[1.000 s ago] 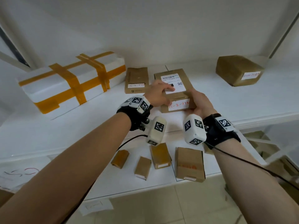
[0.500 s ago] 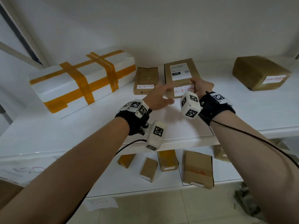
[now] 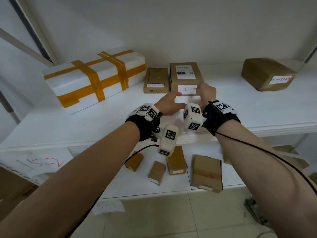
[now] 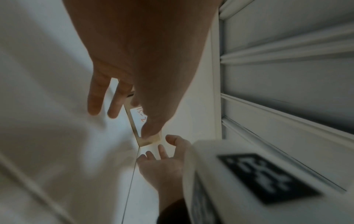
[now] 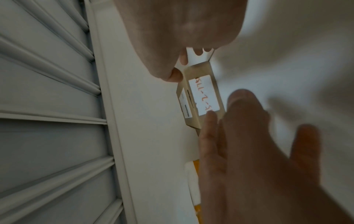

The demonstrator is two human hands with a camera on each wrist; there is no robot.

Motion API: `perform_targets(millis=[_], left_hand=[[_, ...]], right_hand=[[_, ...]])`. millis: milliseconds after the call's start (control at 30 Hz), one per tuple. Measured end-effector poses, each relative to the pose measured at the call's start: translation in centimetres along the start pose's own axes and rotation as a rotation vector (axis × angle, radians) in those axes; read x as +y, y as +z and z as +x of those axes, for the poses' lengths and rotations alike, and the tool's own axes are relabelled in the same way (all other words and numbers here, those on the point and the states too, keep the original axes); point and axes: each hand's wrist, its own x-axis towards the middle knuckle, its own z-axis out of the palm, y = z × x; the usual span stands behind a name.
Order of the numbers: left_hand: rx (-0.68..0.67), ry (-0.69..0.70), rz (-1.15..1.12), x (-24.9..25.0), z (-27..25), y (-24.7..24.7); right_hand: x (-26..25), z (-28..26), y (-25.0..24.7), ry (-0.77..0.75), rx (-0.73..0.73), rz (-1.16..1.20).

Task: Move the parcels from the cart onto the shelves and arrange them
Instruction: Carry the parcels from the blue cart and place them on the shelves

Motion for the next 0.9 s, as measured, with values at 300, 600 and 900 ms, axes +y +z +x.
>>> perform_targets(millis=[300,600,900], left_hand=[[0.056,-0.025,-0.047,-3.4,-8.4,0.5],[0.124,-0.089,-0.064,-10.7,-22.2,-2.3],[0.112,-0.261,-0.133,-20.6,-35.6,-1.7]], right_hand=[[4.1,-7.8,-1.0,0.035,-0.059,0.028],[8.9,-20.8,2.2,-0.077,-0.180,-0.158],[18.4,-34.7,5.2,0.061,-0.274,-0.162]])
